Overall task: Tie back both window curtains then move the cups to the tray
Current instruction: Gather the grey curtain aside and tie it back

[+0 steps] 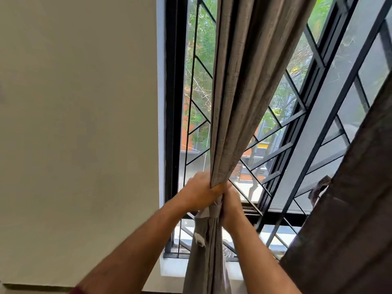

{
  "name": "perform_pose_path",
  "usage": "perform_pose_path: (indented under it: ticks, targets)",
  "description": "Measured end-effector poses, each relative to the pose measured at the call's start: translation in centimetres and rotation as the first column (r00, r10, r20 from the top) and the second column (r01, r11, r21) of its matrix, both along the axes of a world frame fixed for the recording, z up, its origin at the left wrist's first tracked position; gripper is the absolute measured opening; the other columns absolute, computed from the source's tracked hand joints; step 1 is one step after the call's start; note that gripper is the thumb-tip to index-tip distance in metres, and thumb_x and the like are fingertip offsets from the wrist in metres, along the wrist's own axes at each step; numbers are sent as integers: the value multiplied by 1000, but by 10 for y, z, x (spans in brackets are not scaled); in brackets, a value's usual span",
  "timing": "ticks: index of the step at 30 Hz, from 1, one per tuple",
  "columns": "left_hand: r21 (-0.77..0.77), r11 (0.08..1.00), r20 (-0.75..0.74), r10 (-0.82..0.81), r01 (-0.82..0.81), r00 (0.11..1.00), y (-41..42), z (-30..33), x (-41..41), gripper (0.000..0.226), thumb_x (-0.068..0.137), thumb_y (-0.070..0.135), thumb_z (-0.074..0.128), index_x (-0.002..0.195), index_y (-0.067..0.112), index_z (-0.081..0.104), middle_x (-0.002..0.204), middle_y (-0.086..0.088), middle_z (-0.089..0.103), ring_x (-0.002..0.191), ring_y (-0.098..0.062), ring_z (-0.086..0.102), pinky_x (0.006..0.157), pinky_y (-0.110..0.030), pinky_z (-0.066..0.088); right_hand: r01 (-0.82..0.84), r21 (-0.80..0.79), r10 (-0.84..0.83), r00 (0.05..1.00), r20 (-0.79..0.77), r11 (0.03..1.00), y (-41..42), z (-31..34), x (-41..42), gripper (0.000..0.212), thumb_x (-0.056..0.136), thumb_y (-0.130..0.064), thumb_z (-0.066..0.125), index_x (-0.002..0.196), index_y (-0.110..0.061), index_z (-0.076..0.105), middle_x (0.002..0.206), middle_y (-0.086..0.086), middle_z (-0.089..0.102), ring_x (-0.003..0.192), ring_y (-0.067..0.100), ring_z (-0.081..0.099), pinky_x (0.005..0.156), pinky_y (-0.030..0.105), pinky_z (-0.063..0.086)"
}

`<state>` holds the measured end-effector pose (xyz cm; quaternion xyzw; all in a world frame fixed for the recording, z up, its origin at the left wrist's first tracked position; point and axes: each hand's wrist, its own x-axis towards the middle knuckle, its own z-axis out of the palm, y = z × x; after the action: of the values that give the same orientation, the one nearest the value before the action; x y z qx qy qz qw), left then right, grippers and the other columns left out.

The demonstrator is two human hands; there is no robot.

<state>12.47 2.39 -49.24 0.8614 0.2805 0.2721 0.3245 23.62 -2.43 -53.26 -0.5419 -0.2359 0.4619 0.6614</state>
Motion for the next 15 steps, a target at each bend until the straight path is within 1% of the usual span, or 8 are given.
perform_pose_path:
  ticks: [2, 3, 5, 7, 9, 12, 13, 15]
  targets:
    - [-24, 999, 65, 32, -30, 997, 2, -9, -6, 21, 92, 54, 73, 88, 35, 66, 88, 5, 70, 84, -16, 72, 81, -52, 64, -30, 24, 29, 999, 40, 999, -1, 6, -8, 23, 80, -32, 65, 86, -11, 72, 92, 26, 65, 87, 43, 66, 78, 57, 55]
    - [-95, 995, 108, 17, -7, 994, 4, -15, -12, 24, 87, 52, 82, 104, 41, 68, 100, 8, 73, 93, -12, 73, 86, -46, 66, -32, 41, 28, 997, 77, 999, -2, 8, -10, 21, 82, -31, 66, 84, -12, 74, 88, 21, 69, 84, 39, 68, 76, 53, 57]
    - [-319, 946, 215, 10, 61, 976, 6, -35, -31, 73, 77, 42, 97, 135, 55, 55, 125, 7, 67, 110, -17, 73, 94, -40, 66, -48, 87, 40, 995, 86, 995, -1, 6, -8, 21, 95, -23, 62, 82, -9, 72, 74, 10, 72, 71, 29, 71, 65, 42, 61]
    - [-496, 865, 233, 46, 78, 971, 5, -64, -52, 89, 66, 31, 105, 133, 61, 56, 131, -3, 62, 111, -24, 74, 96, -46, 66, -30, 105, 28, 999, 24, 994, -1, 4, -5, 30, 101, -17, 53, 71, -14, 55, 55, 0, 52, 51, 17, 53, 48, 28, 48]
    - [-548, 837, 108, 46, 21, 993, -1, -90, -63, 83, 56, 34, 109, 125, 50, 65, 125, -4, 68, 105, -24, 78, 95, -51, 66, 20, 102, -19, 1000, -10, 995, 5, -3, 0, 33, 102, -14, 48, 70, -21, 42, 53, -5, 37, 47, 13, 35, 42, 24, 34]
    - [-522, 853, 16, 12, -1, 1000, -17, -110, -59, 60, 67, 29, 105, 117, 30, 72, 111, -8, 80, 99, -23, 81, 96, -55, 64, 39, 61, -38, 999, -18, 997, 9, -12, 3, 31, 101, -14, 50, 72, -21, 43, 54, -4, 40, 46, 13, 35, 43, 25, 32]
    - [-486, 874, 24, 19, -5, 1000, -19, -111, -57, 45, 75, 24, 100, 112, 27, 74, 107, -8, 81, 94, -19, 81, 97, -51, 64, 26, 48, -24, 999, -24, 999, 8, -14, 4, 32, 101, -14, 51, 71, -21, 44, 54, -4, 40, 46, 13, 36, 44, 26, 32]
    - [-385, 923, 2, 12, -11, 1000, -13, -107, -59, 20, 85, 18, 91, 99, 27, 82, 96, -1, 80, 84, -6, 75, 87, -38, 65, -31, 17, 32, 998, -52, 999, 8, -15, 7, 28, 96, -19, 59, 71, -21, 46, 59, 0, 38, 49, 15, 35, 46, 26, 31]
